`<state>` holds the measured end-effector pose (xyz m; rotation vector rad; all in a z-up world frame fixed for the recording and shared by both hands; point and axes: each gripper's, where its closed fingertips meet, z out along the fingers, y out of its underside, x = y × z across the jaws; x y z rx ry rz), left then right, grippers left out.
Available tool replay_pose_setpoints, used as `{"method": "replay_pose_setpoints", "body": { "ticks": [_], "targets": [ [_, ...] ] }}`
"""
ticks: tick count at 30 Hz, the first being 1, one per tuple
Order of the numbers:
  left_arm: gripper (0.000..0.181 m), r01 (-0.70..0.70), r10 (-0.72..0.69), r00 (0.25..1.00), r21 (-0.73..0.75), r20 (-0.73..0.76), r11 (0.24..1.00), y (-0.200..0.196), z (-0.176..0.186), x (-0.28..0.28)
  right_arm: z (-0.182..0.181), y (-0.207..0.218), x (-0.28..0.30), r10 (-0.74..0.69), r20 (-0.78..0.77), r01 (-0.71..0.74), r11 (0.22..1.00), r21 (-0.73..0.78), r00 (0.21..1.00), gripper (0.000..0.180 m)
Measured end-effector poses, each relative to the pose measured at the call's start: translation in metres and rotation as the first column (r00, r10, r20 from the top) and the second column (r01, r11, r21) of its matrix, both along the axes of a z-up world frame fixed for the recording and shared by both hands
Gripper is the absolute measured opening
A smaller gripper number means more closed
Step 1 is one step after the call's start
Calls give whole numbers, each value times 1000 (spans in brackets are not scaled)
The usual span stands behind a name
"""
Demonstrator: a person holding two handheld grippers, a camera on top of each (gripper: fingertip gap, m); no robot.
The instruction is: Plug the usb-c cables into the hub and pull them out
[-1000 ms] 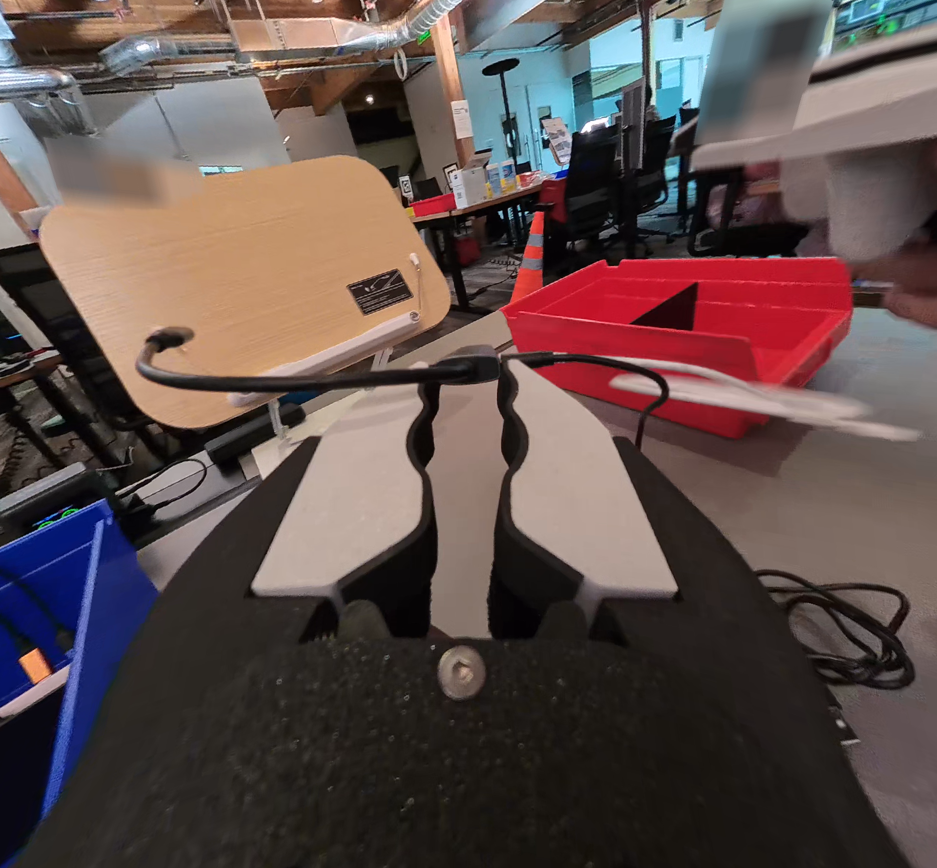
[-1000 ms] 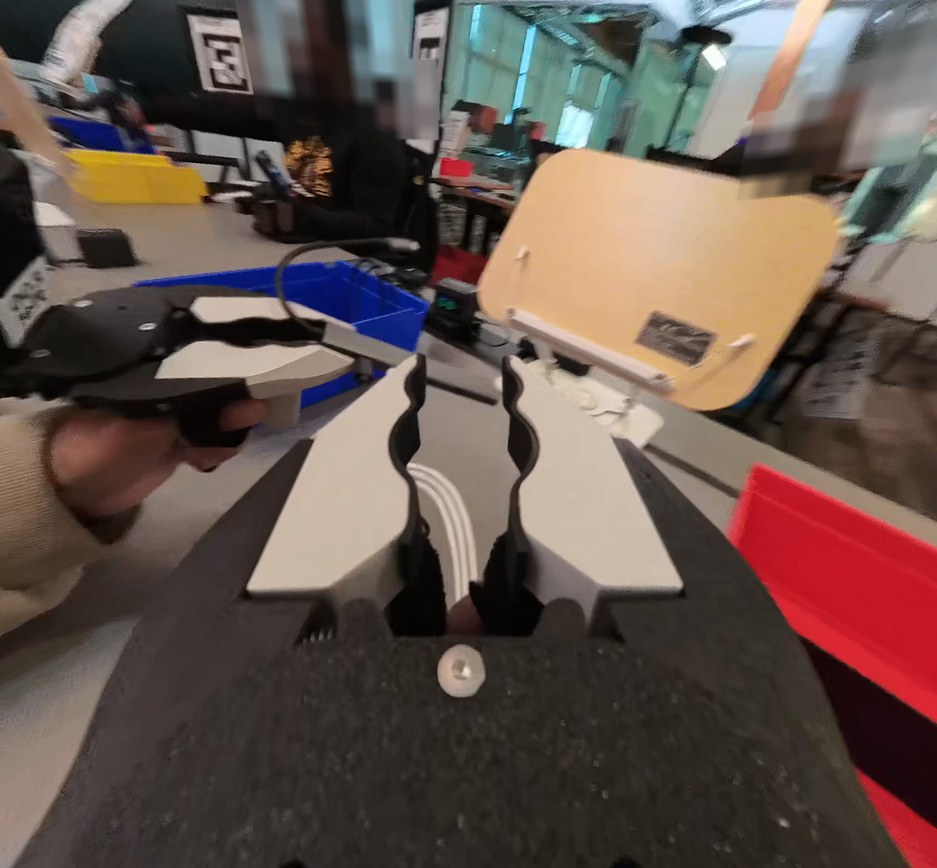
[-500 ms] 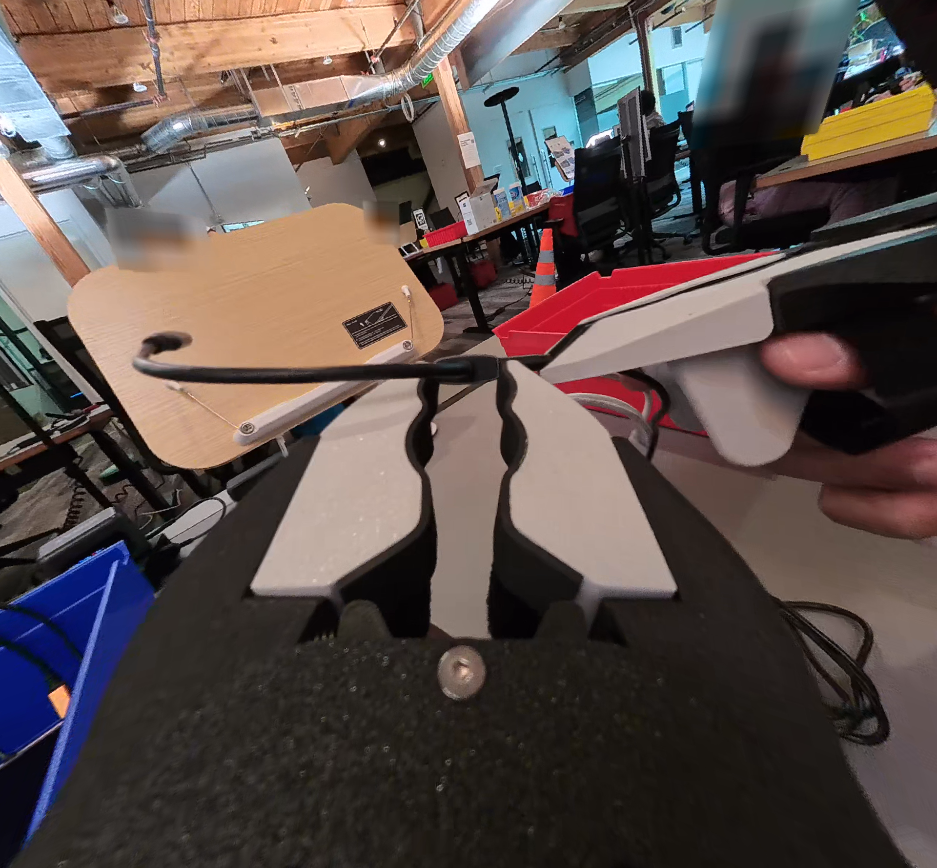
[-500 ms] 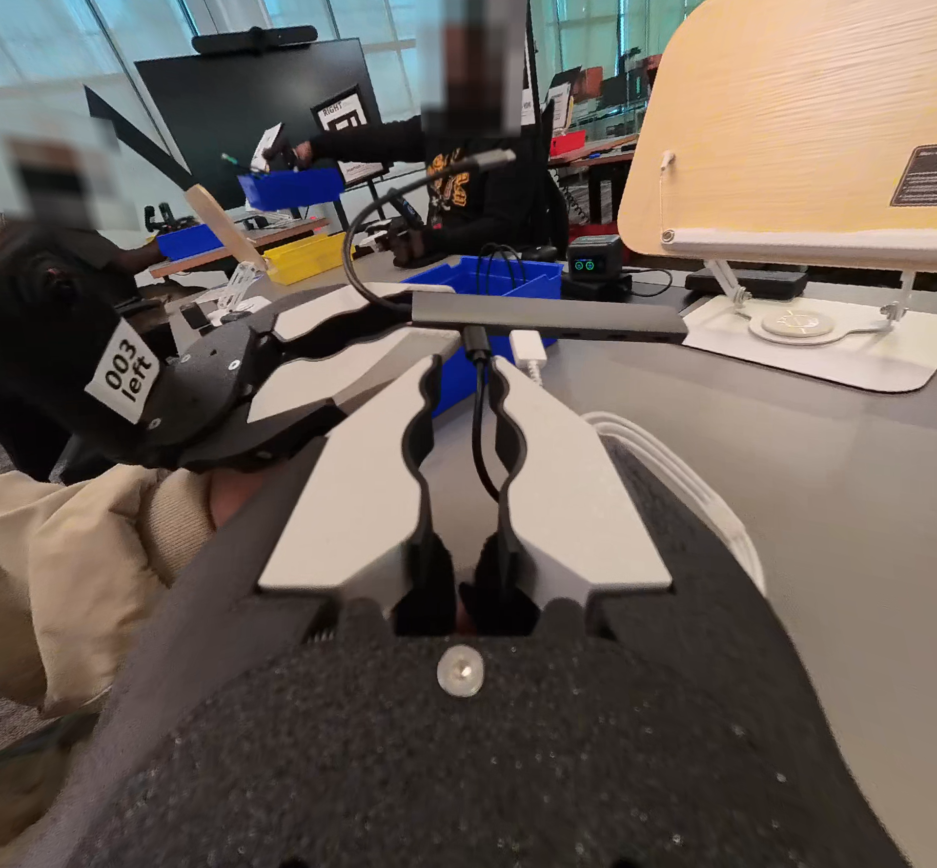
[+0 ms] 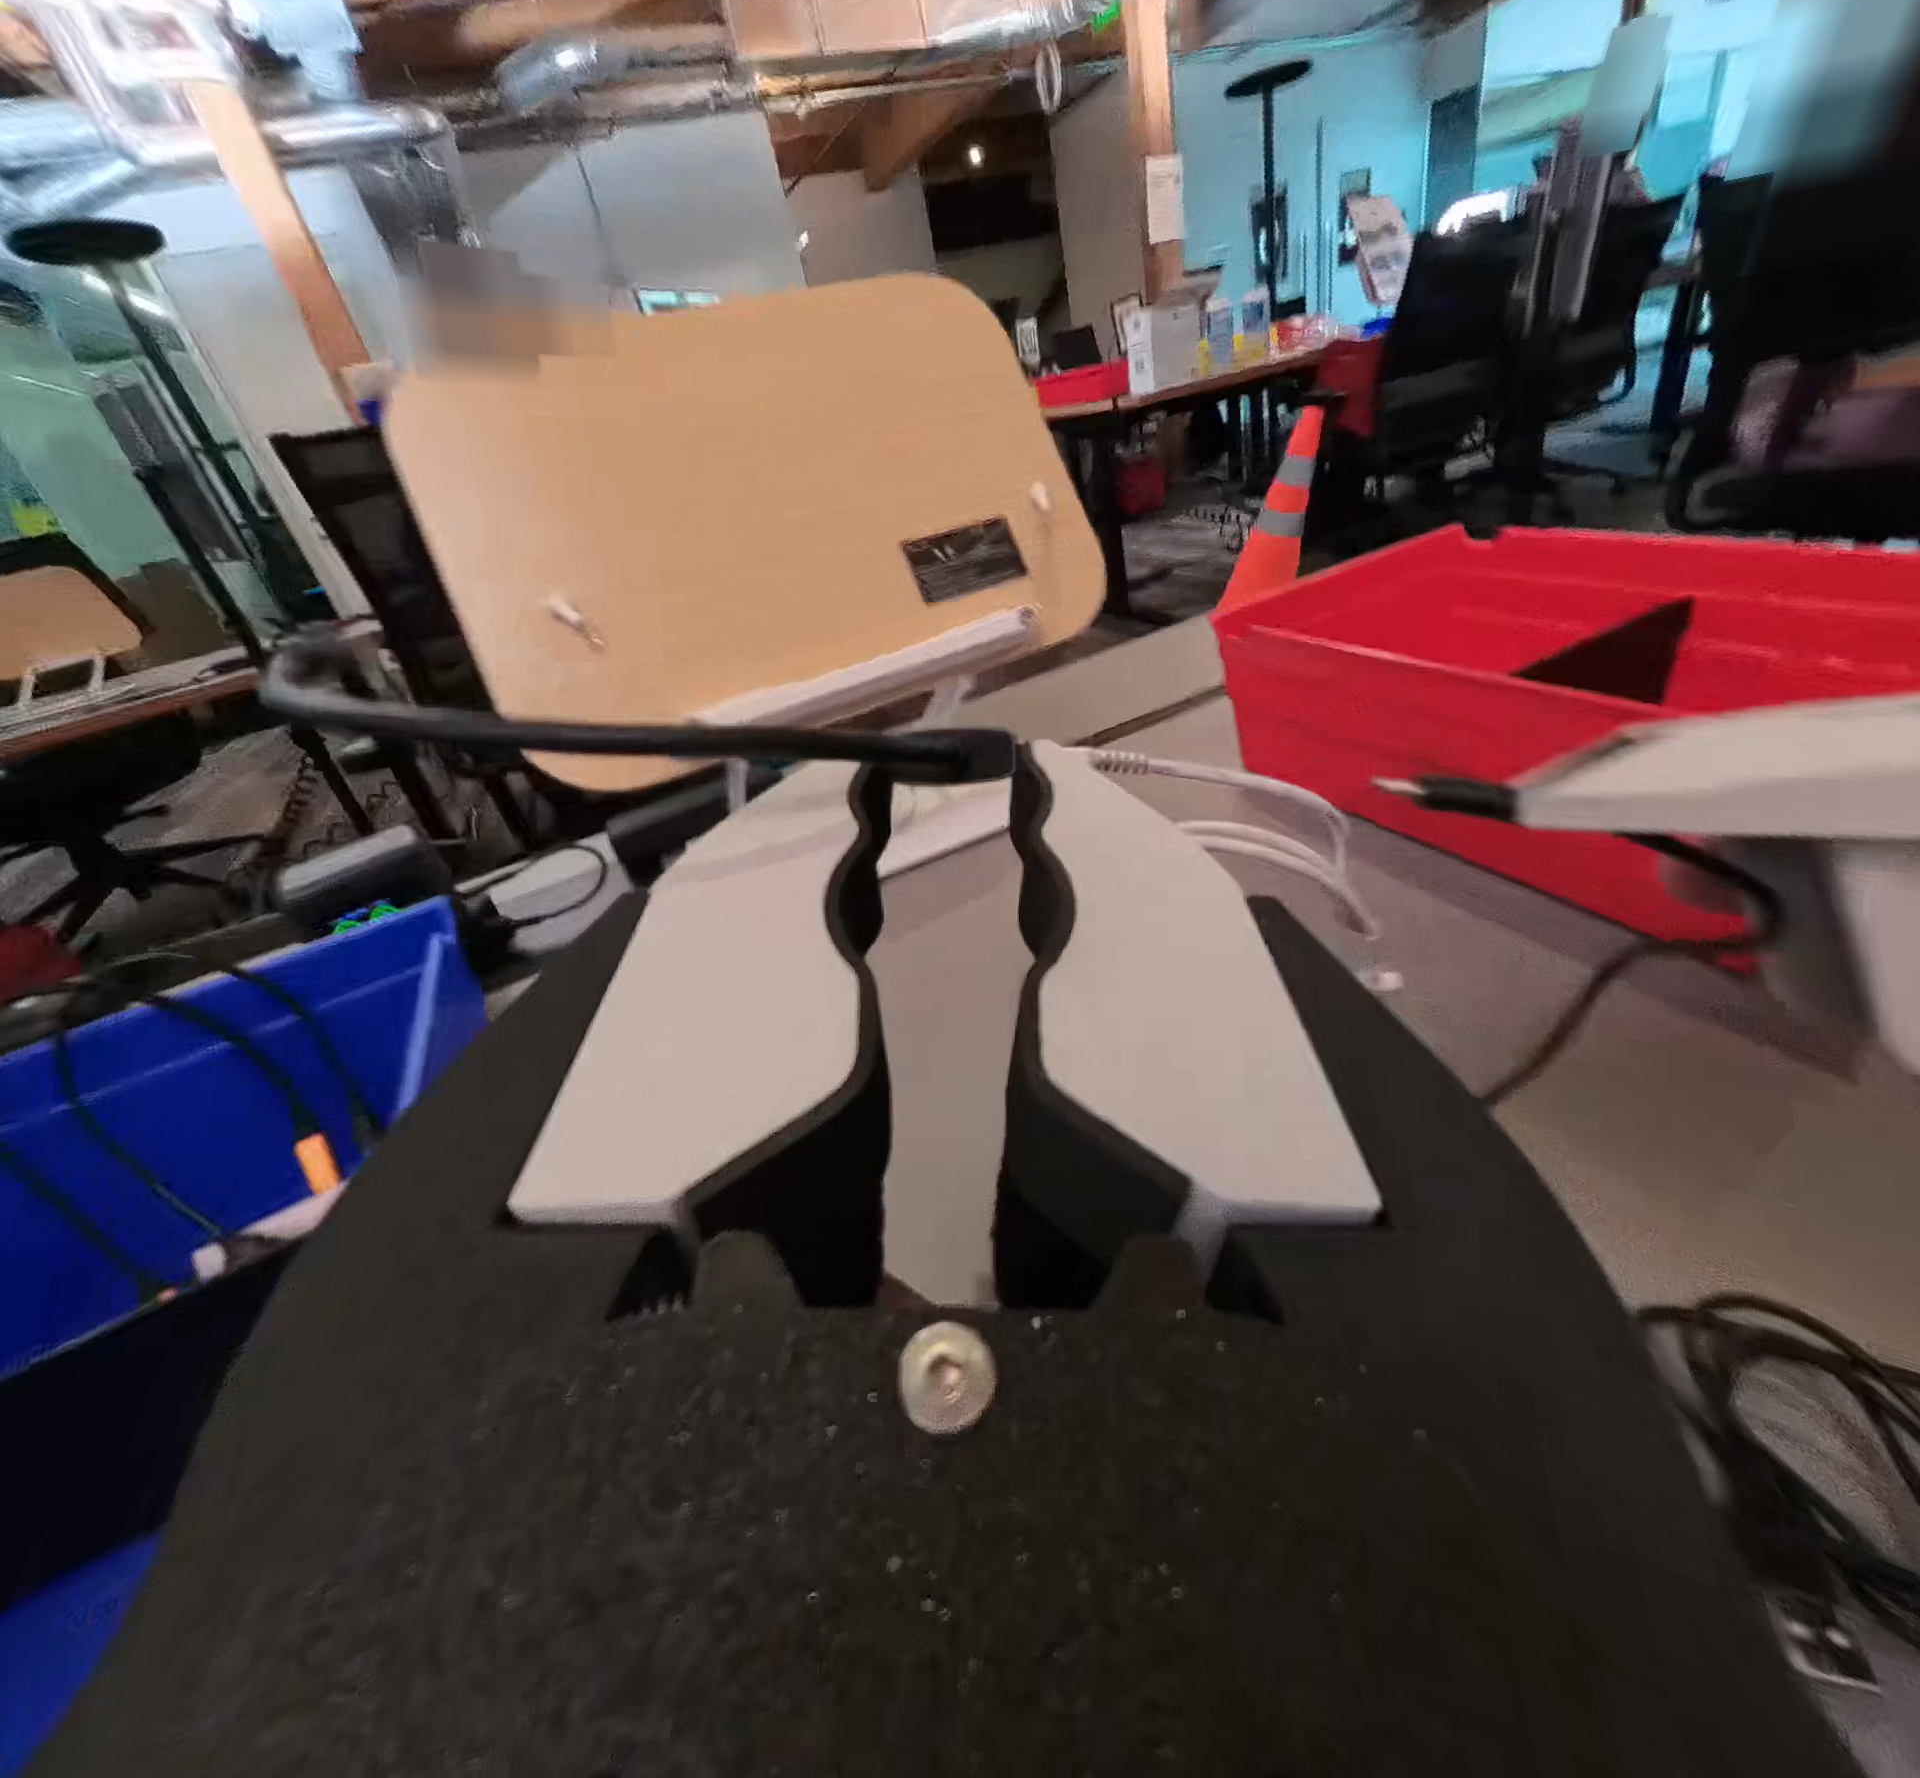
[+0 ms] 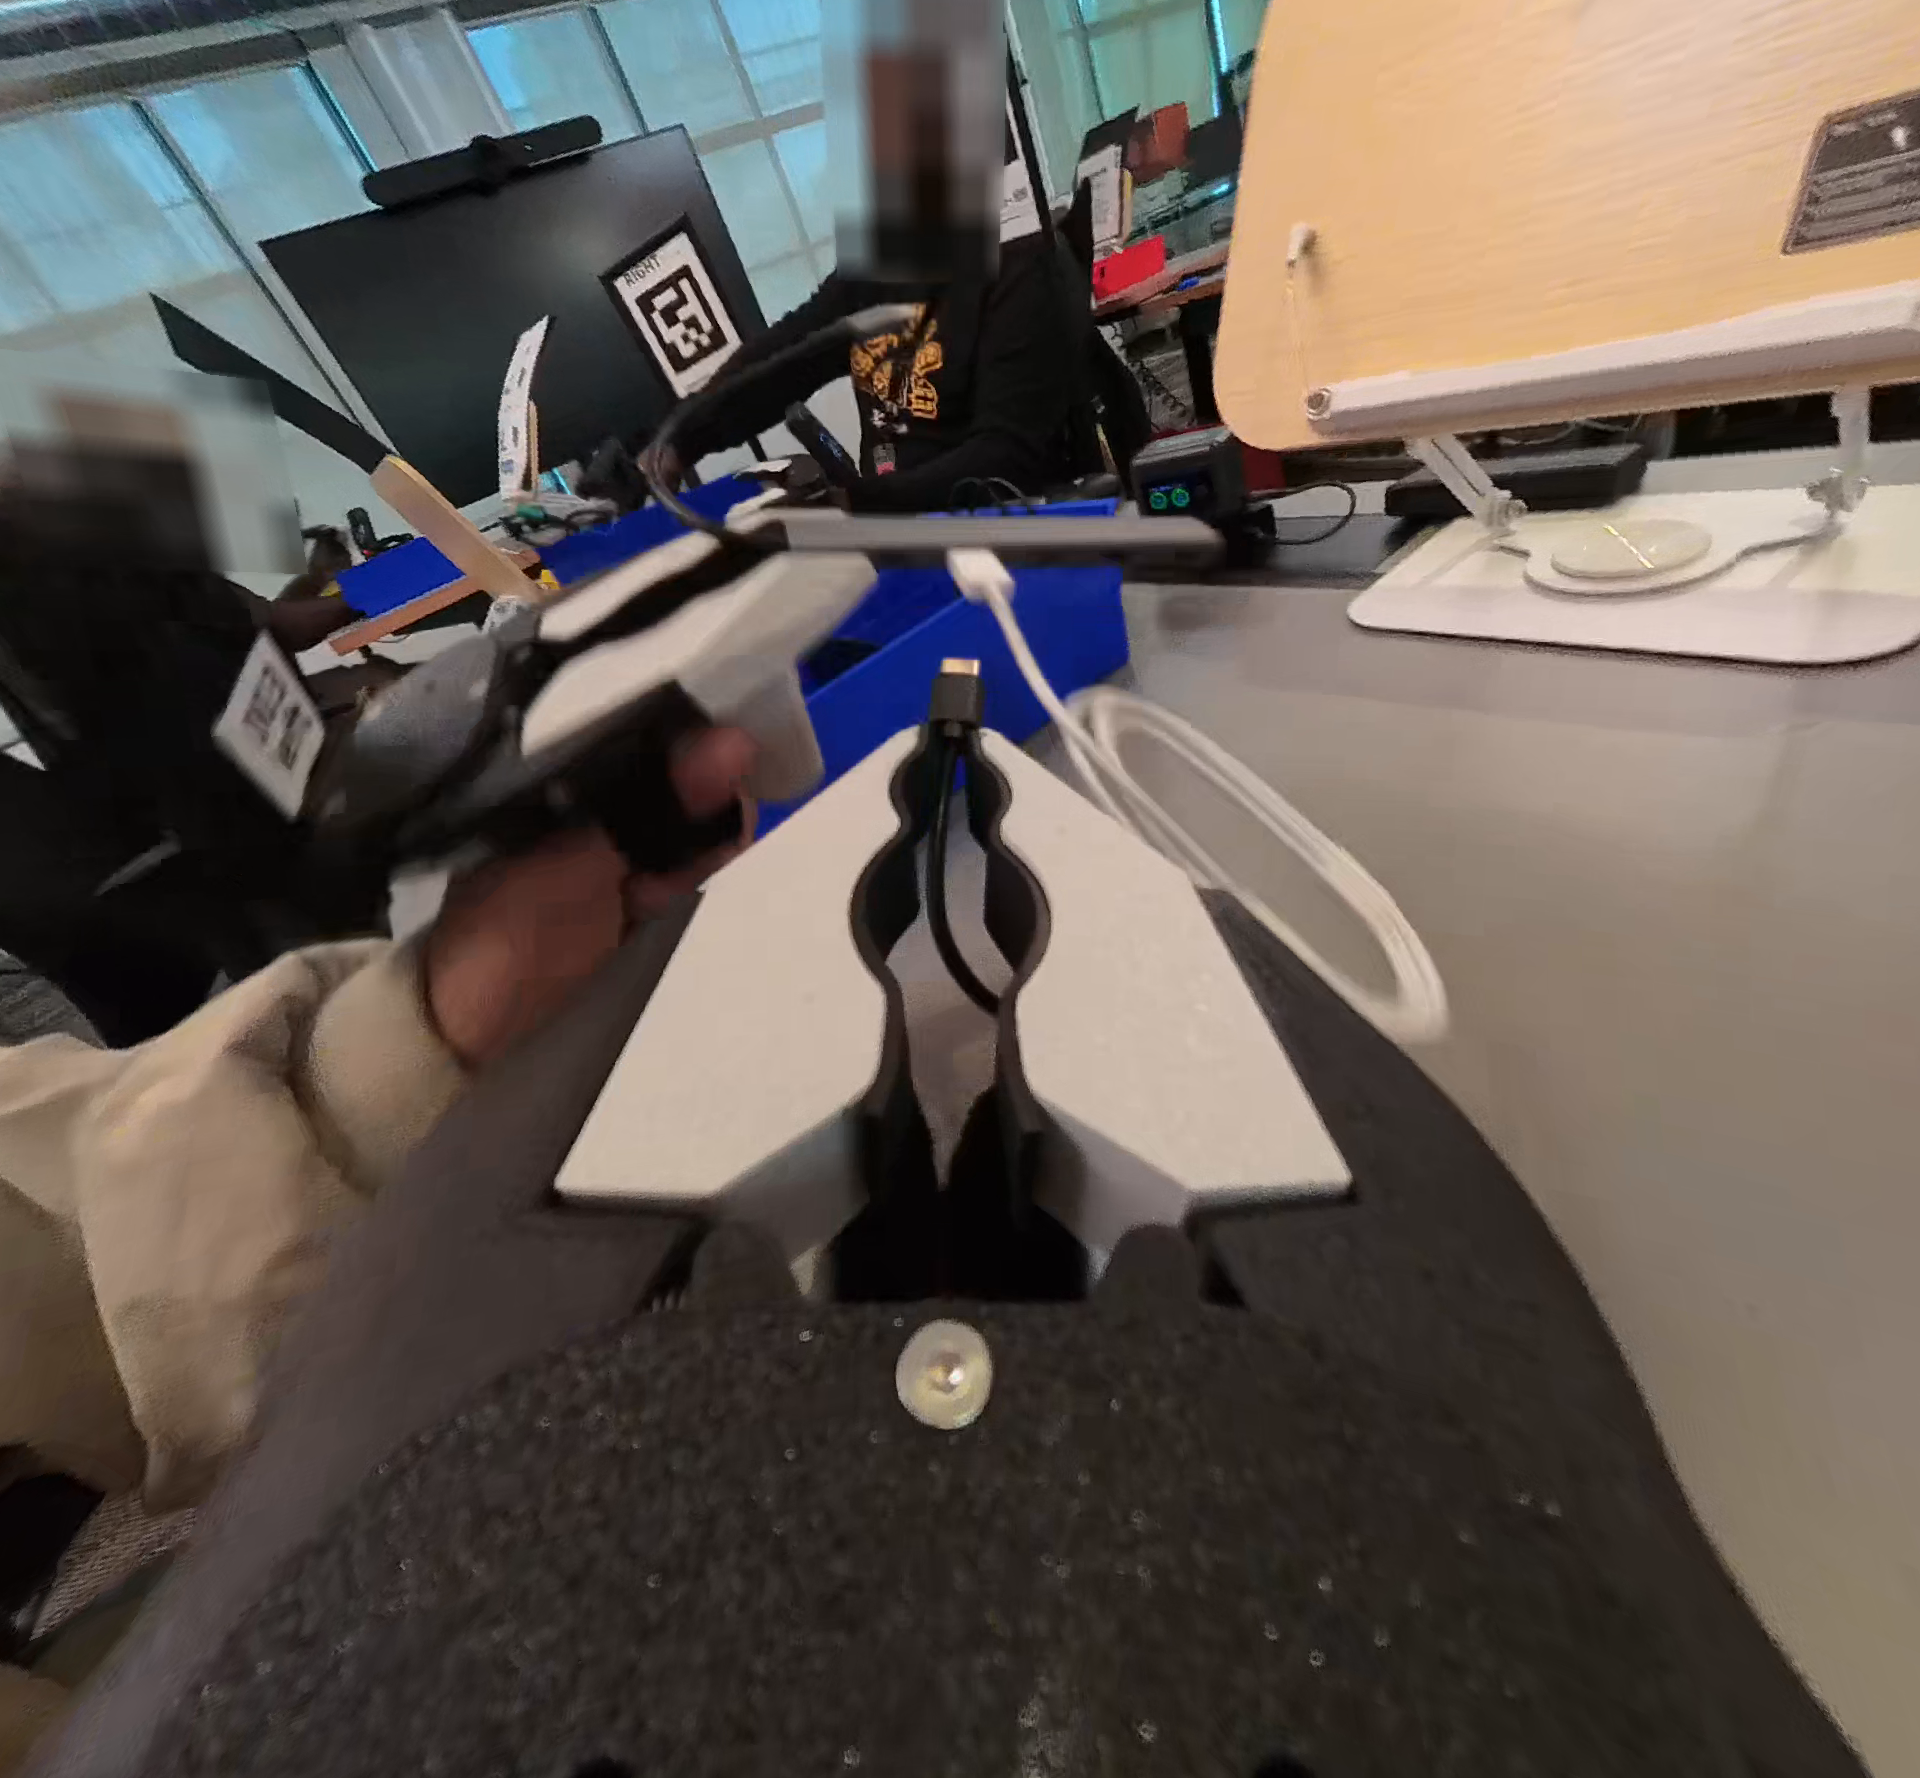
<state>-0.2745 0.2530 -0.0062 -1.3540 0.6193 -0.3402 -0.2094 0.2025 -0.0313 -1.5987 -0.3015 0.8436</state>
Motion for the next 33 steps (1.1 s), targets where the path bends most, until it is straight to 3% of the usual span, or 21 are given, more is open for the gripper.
{"method": "replay_pose_setpoints", "body": {
  "ticks": [2,6,10,15,20,25,27,29,31,33],
  "targets": [
    [22,-7,7,1000,50,13,999,6,12,-18,-7,-1,3,28,-12,-29,999,-24,1000,4],
    [22,-50,58,994,90,-89,995,2,15,-21,-5,-14,-6,233,40,-232,972,-33,972,4],
    [22,-103,116,981,87,-156,991,-11,6,-30,-34,-57,-7,476,233,-460,879,-125,848,5],
    [22,-159,149,980,-74,-129,984,-37,-24,-52,-96,-88,9,498,316,-433,865,-255,808,5],
    [22,-160,148,979,-78,-142,984,-42,-35,-57,-139,-88,2,489,452,-355,866,-352,746,5],
    [22,-141,125,977,-86,-173,986,-40,-49,-53,-139,-117,-16,623,426,-480,780,-402,656,38],
    [22,-127,109,980,-99,-168,987,-40,-52,-52,-115,-126,-13,683,319,-569,727,-384,657,52],
    [22,-121,102,980,-102,-170,987,-39,-53,-51,-76,-125,-3,700,154,-638,704,-313,697,54],
    [22,-116,96,980,-104,-175,988,-39,-54,-50,-49,-95,22,572,82,-541,807,-238,816,54],
    [22,-109,89,981,-112,-175,988,-39,-56,-49,-60,-66,46,411,202,-358,898,-255,889,56]
  ]
}}
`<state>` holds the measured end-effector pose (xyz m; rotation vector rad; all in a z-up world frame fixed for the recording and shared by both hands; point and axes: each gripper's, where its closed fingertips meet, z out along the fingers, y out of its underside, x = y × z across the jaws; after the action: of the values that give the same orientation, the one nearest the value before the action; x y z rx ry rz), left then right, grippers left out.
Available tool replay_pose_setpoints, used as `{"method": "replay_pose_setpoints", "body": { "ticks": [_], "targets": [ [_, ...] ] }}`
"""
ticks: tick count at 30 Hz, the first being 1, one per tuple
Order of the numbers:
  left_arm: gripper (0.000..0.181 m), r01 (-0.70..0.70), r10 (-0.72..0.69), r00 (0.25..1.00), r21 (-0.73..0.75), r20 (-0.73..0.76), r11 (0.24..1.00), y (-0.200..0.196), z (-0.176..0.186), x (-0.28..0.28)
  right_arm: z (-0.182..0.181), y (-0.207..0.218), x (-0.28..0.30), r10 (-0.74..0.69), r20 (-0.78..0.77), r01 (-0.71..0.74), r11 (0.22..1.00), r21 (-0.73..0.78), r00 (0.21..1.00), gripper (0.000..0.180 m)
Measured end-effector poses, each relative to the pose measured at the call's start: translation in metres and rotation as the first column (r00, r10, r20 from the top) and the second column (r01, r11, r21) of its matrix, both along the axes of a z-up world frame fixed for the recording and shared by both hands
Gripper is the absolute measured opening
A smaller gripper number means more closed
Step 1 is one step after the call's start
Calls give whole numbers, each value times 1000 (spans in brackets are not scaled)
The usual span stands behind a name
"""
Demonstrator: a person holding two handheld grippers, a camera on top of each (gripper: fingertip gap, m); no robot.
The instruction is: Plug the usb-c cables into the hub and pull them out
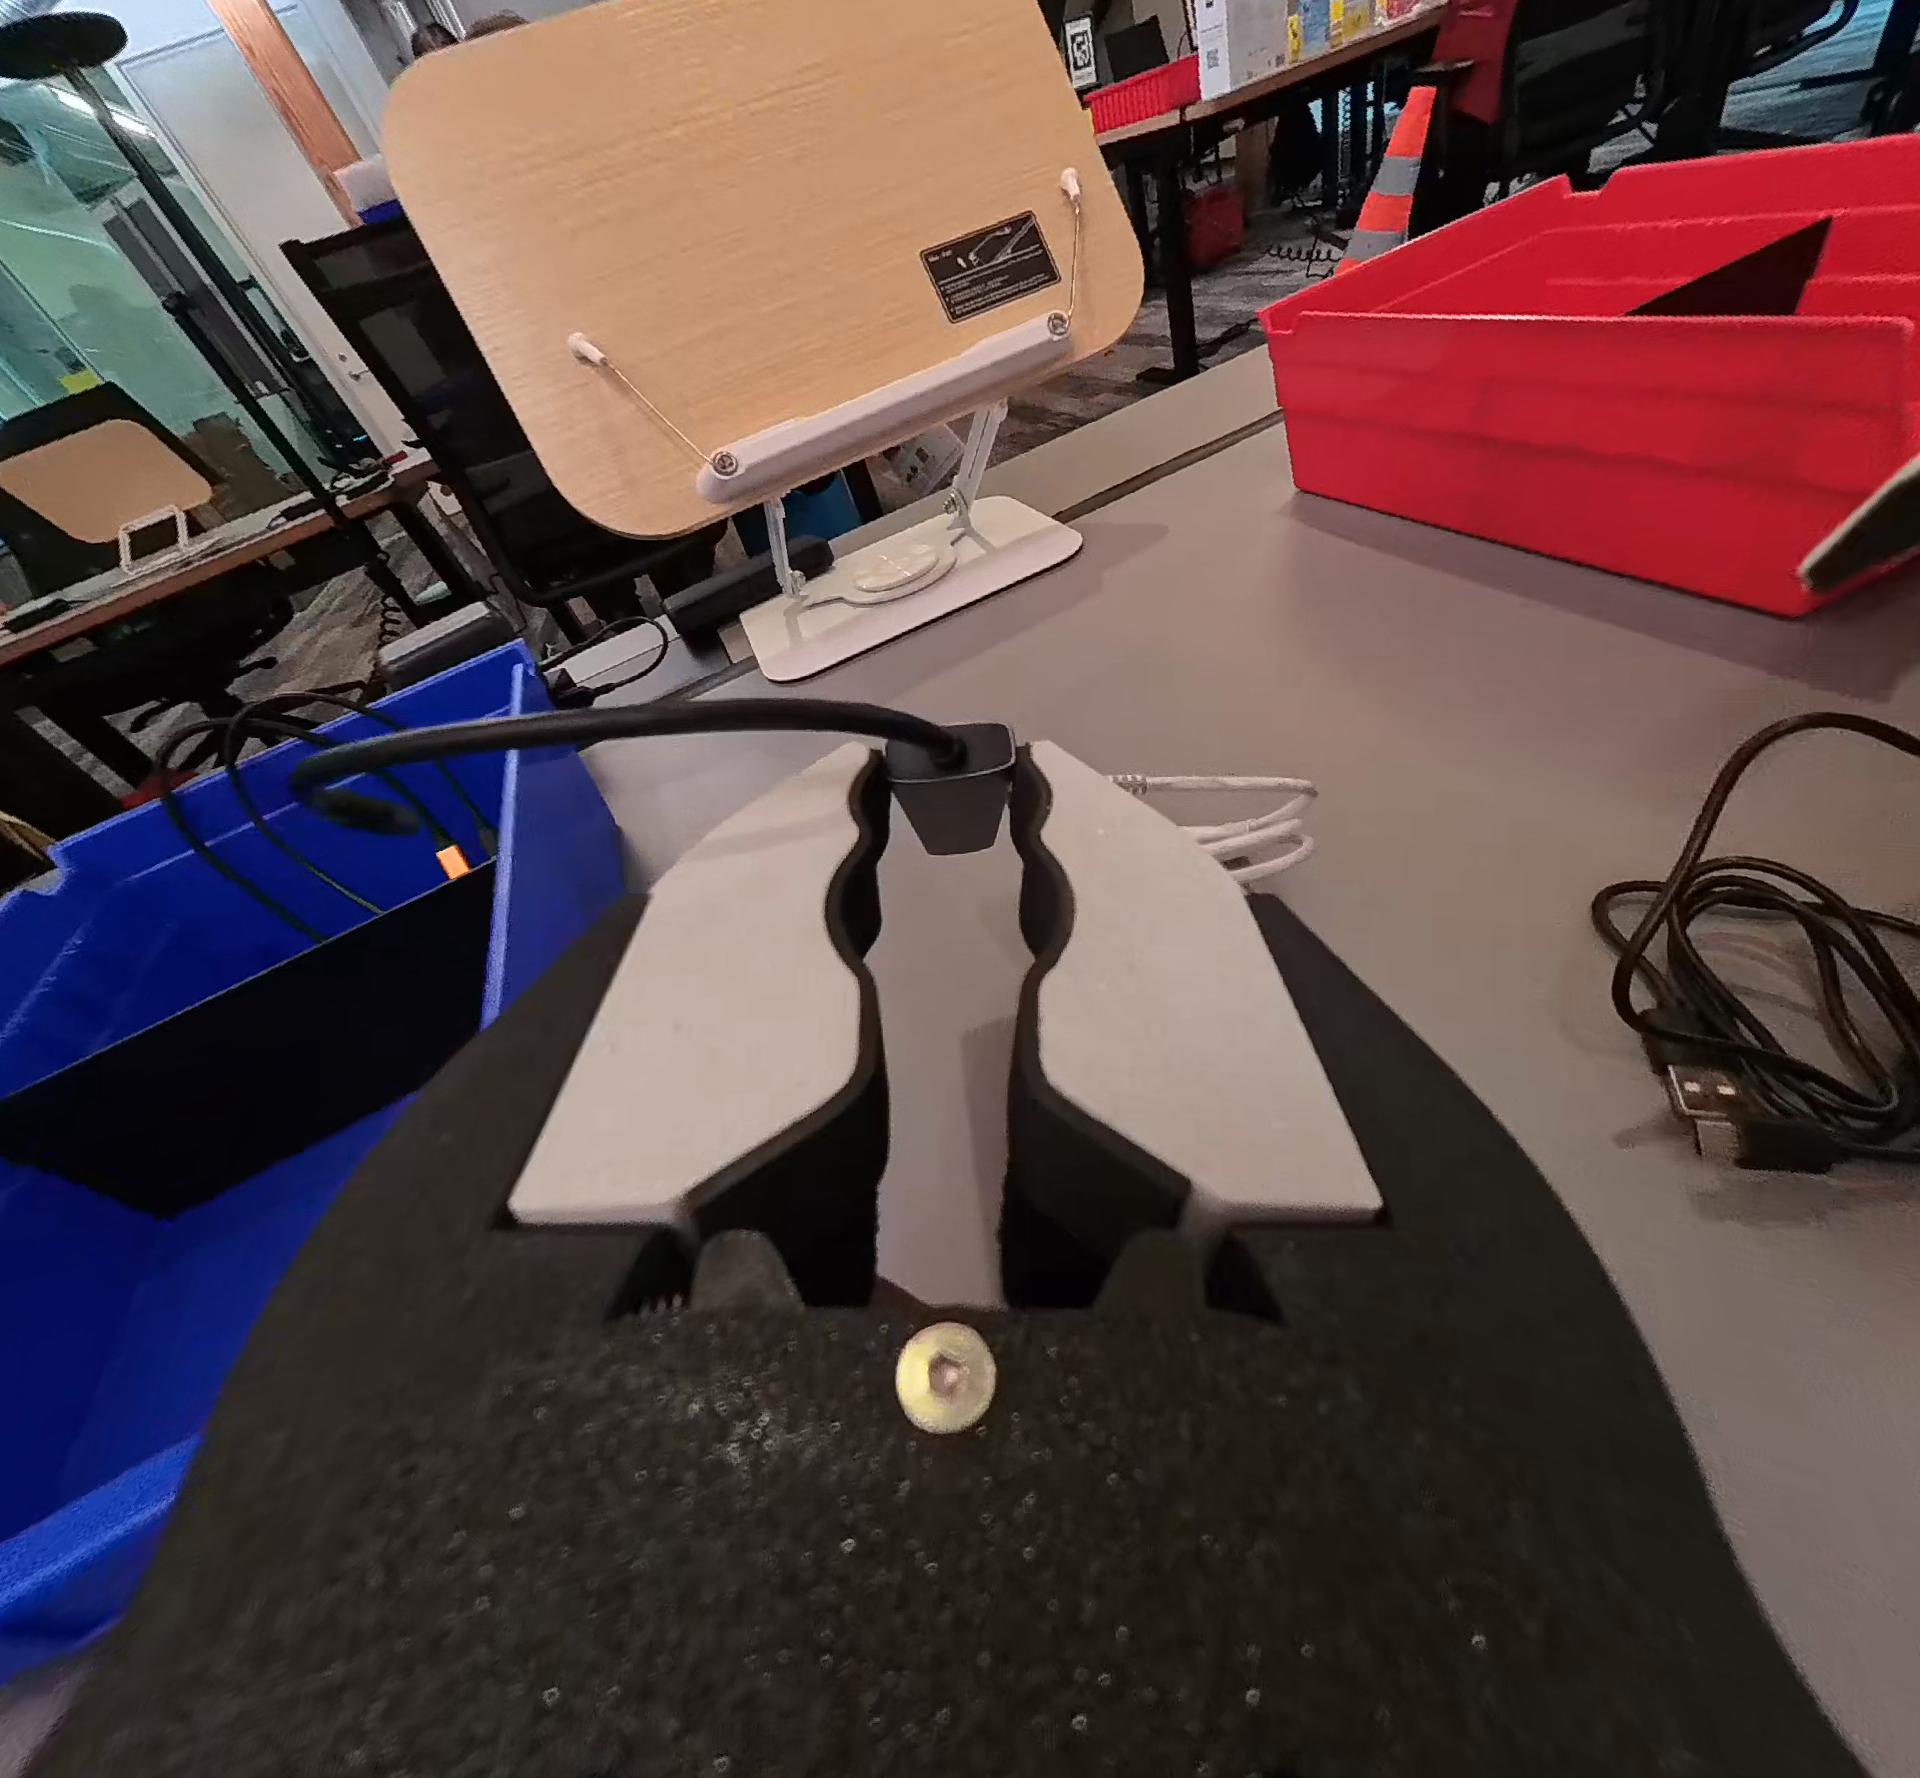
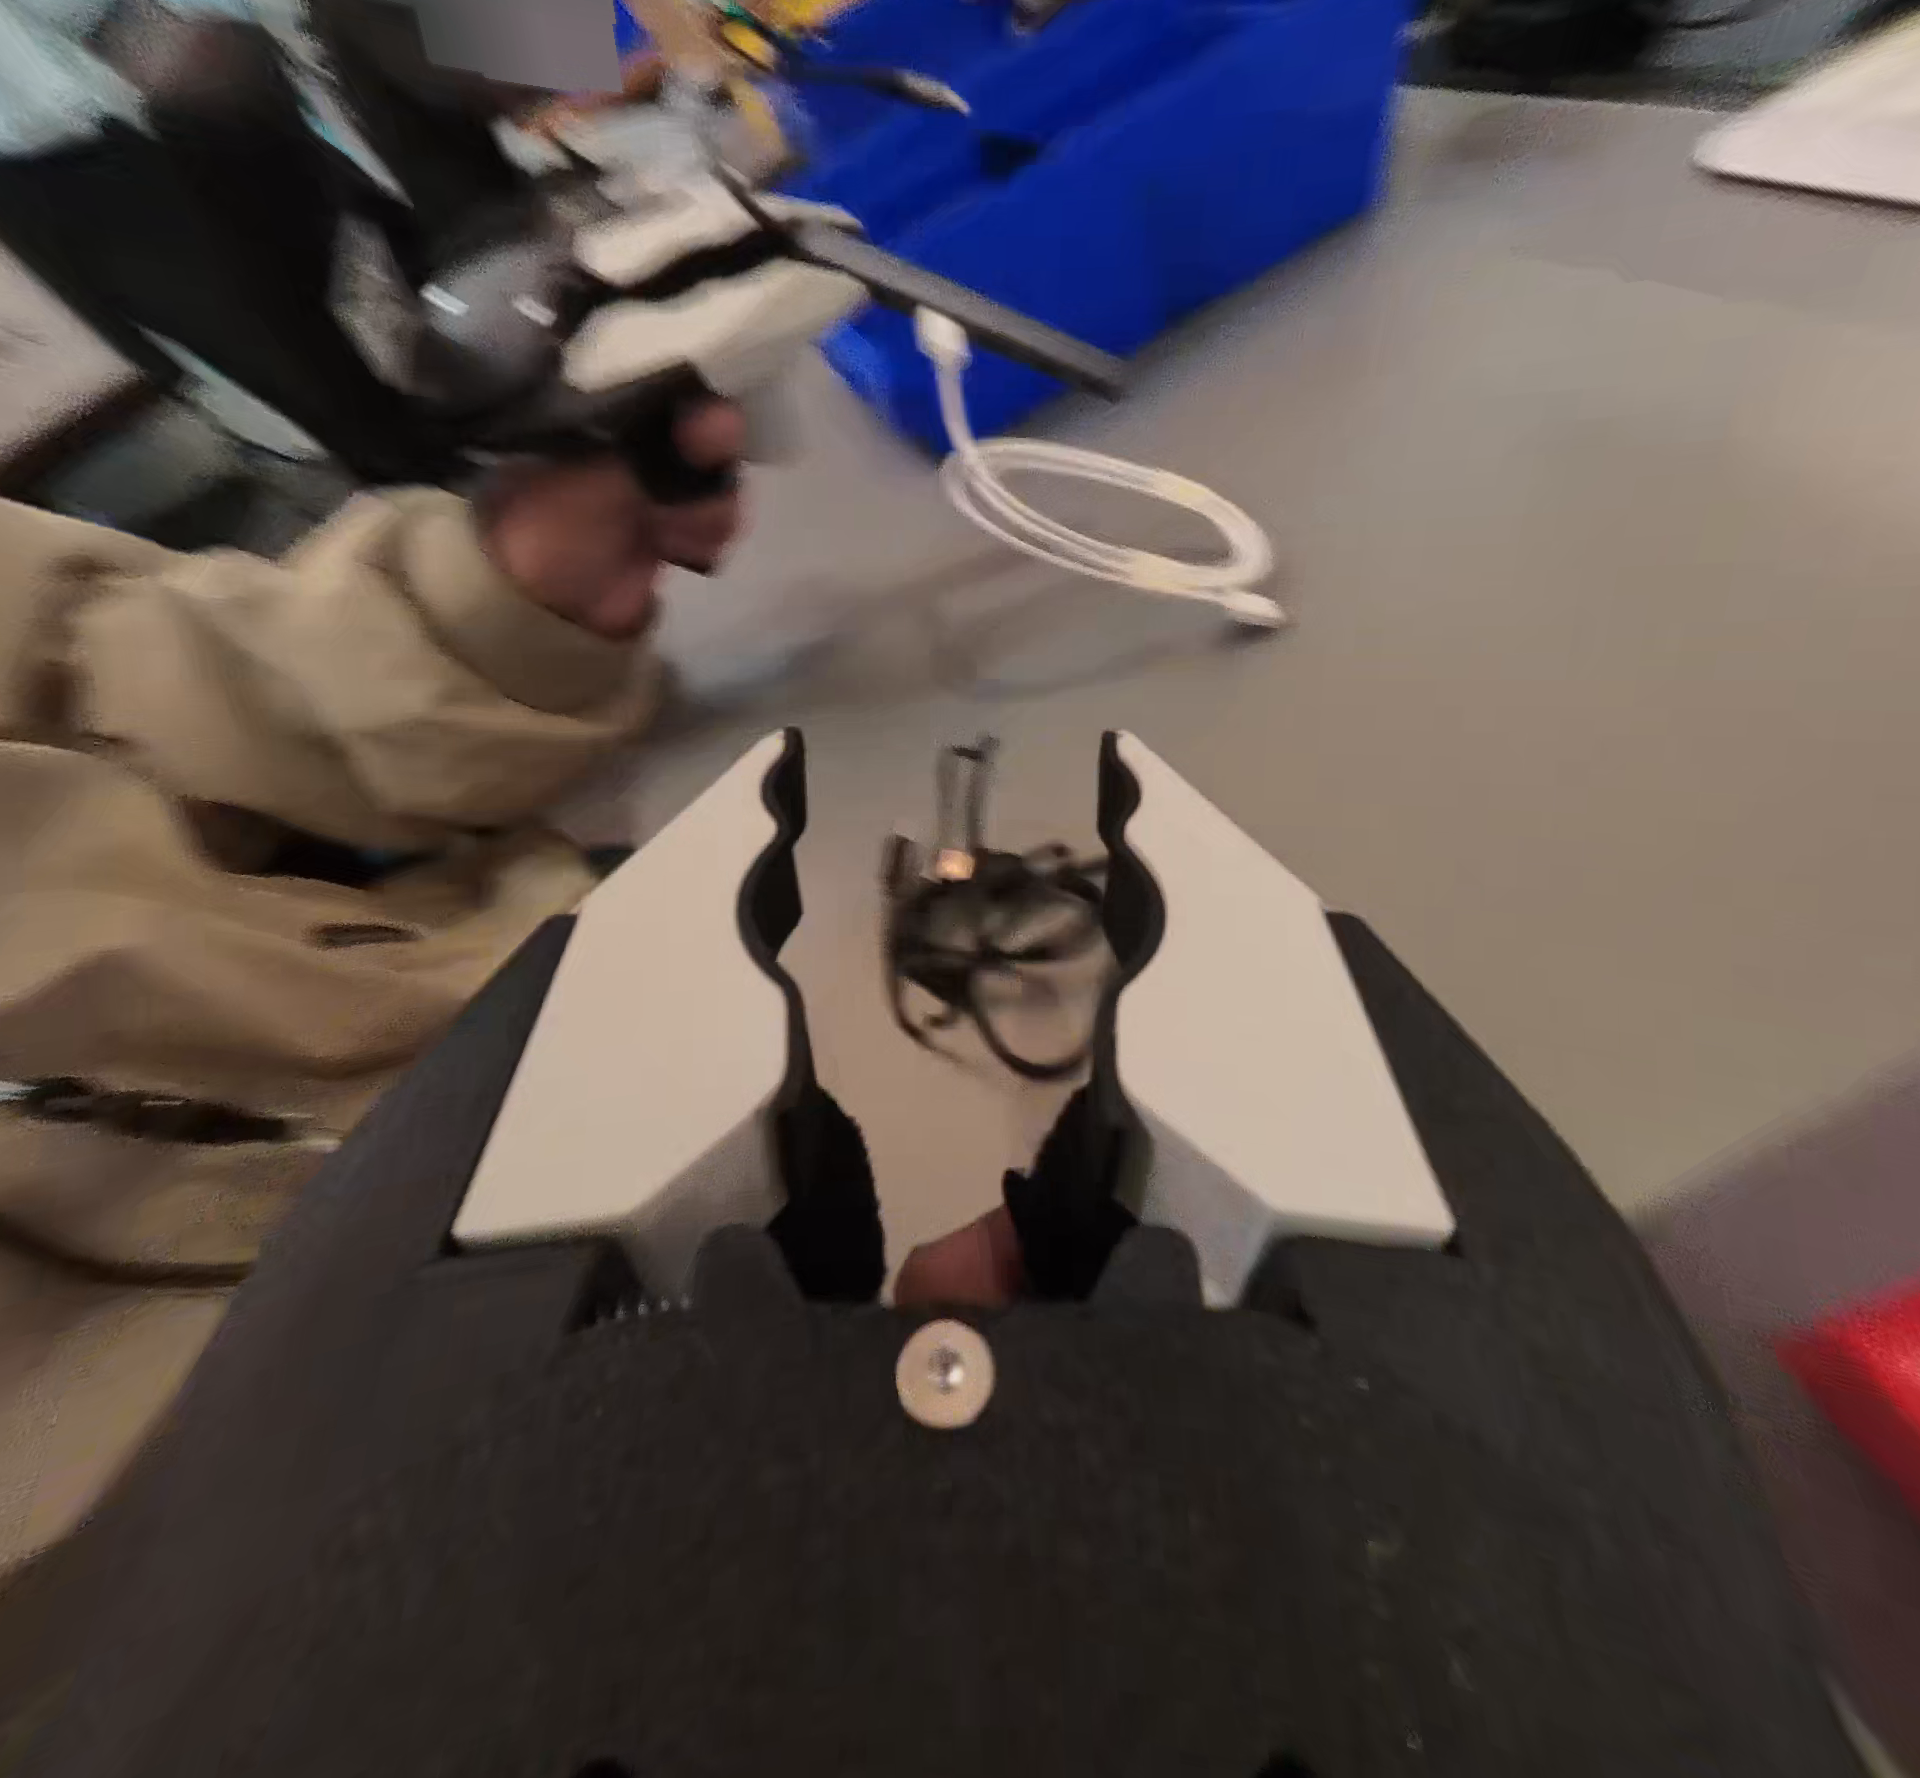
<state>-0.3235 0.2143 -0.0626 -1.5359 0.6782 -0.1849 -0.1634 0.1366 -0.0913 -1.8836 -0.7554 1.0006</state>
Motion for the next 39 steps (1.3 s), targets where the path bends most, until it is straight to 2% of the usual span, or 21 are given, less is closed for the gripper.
{"method": "replay_pose_setpoints", "body": {
  "ticks": [4,7,10,14,18,22,26,29,31,33,37,39],
  "targets": [
    [22,15,-16,1000,-17,-13,1000,0,-5,5,-52,-1,-11,-8,279,18,999,-35,960,71],
    [22,25,-25,999,-23,-19,999,-2,-6,8,-87,7,-10,-59,450,95,994,-58,891,70],
    [22,29,-30,999,-24,-19,999,-2,-7,9,-105,10,-4,-89,540,137,989,-49,837,51],
    [22,33,-33,999,-40,-7,999,-1,-9,8,-106,13,1,-126,601,144,989,17,790,10],
    [22,31,-31,1000,-43,-1,999,-1,-8,7,-104,12,1,-121,627,106,992,61,770,6],
    [22,37,-37,999,-34,4,999,-2,-6,8,-62,22,11,-196,562,137,980,146,804,5],
    [22,69,-69,998,-8,11,998,-7,-2,12,28,50,71,-444,472,298,887,354,761,4],
    [22,127,-129,989,23,66,992,-14,8,19,87,66,140,-634,367,472,762,443,681,4],
    [22,177,-181,976,46,118,983,-21,17,24,94,77,189,-726,360,576,686,444,586,4],
    [22,217,-223,963,58,150,974,-26,22,29,68,89,234,-764,443,647,639,417,469,5],
    [22,265,-268,949,41,165,963,-33,20,39,-17,107,272,-680,632,717,643,270,371,5],
    [22,275,-276,948,32,157,961,-34,18,43,-45,107,278,-630,706,736,636,231,323,6]
  ]
}}
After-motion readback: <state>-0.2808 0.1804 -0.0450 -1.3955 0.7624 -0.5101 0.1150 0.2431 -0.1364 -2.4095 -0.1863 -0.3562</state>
